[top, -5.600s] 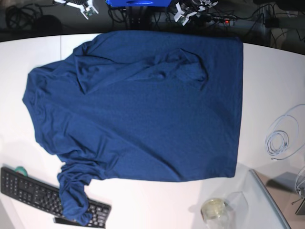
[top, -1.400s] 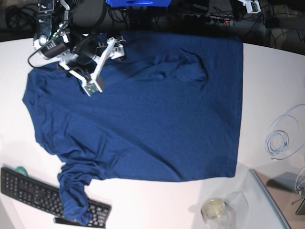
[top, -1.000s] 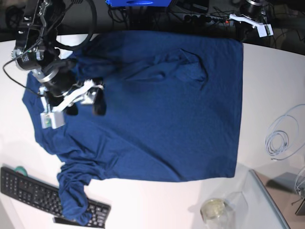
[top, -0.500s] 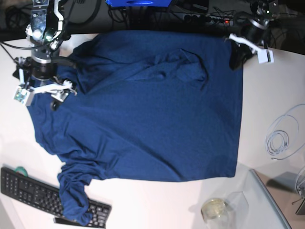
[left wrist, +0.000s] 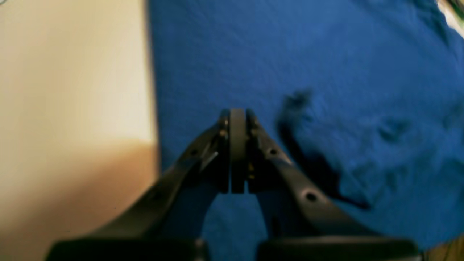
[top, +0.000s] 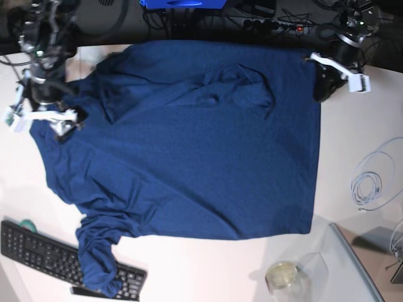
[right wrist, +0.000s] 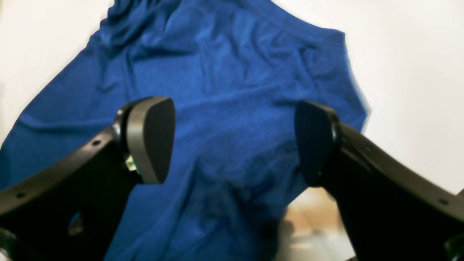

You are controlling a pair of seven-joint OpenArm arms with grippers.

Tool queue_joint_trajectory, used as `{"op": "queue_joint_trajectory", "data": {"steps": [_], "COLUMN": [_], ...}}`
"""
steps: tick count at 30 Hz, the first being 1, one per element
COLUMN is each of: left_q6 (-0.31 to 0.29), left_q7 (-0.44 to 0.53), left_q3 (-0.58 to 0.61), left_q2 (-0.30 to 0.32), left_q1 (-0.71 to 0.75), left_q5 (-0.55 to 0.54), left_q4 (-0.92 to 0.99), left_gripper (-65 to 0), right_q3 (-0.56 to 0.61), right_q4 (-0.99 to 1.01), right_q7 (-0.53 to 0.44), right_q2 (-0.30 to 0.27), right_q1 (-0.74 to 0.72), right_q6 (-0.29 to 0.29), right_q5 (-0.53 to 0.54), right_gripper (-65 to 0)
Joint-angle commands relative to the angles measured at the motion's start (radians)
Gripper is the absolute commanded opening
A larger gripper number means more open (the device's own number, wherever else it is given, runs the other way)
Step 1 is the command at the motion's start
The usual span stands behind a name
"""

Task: Layout the t-shirt on the table in an organized manner, then fold the t-shirt properly
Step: 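Grasp the shirt corners and pull them apart with both grippers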

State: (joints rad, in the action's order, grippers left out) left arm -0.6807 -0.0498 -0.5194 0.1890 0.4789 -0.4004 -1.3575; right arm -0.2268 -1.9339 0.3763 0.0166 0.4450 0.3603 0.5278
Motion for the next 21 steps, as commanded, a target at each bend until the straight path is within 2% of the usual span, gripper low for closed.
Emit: {"op": "queue_joint_trajectory", "data": {"steps": [1,3,6,13,15,16,18,20,21], "left_q6": [-0.007,-0.009,-0.009,-0.007,0.014,0.037,0.088,0.095,0.095], "left_q7": [-0.005,-0.037,-0.065,-0.084,-0.086,-0.086,-0.086,-0.086,-0.086], "left_q3": [-0.015,-0.04,-0.055,-0.054,-0.055,-0.055,-0.051,-0.054,-0.054], "left_q2": [0.013,0.019,0.023,0.033,0.034,0.039,0.047,0.04,0.04], "left_q1": [-0.001,-0.016,-0.022,-0.042,-0.069,-0.084,-0.13,-0.181,-0.2], "left_q5": [-0.015,-0.016,-0.019,-0.018,-0.01,0.008,0.084,0.146,0.16], "left_q4": [-0.017,-0.017,-0.017,-0.004,0.026,0.046,0.088,0.114,0.123], "left_gripper": [-65.0,-65.0,-65.0,-65.0,-65.0,-65.0,-65.0,-65.0,-65.0], "right_q3": [-0.03,-0.105,-0.188,-0.208,-0.208,-0.208,-0.208,-0.211,-0.211], "right_q4": [-0.006,0.027,0.107,0.215,0.271,0.301,0.345,0.36,0.362], "right_q7": [0.006,0.057,0.095,0.095,0.095,0.095,0.095,0.095,0.095], "right_q2": [-0.023,-0.066,-0.109,-0.192,-0.229,-0.244,-0.271,-0.283,-0.284], "right_q1": [-0.008,-0.038,-0.068,-0.088,-0.111,-0.125,-0.147,-0.154,-0.154], "right_q6": [-0.03,-0.043,-0.043,-0.047,-0.05,-0.066,-0.137,-0.182,-0.182], "right_q5": [0.053,0.162,0.263,0.283,0.283,0.283,0.283,0.283,0.282], "right_gripper": [-17.9,-18.0,-18.0,-18.0,-17.7,-17.9,-18.0,-18.0,-18.0]}}
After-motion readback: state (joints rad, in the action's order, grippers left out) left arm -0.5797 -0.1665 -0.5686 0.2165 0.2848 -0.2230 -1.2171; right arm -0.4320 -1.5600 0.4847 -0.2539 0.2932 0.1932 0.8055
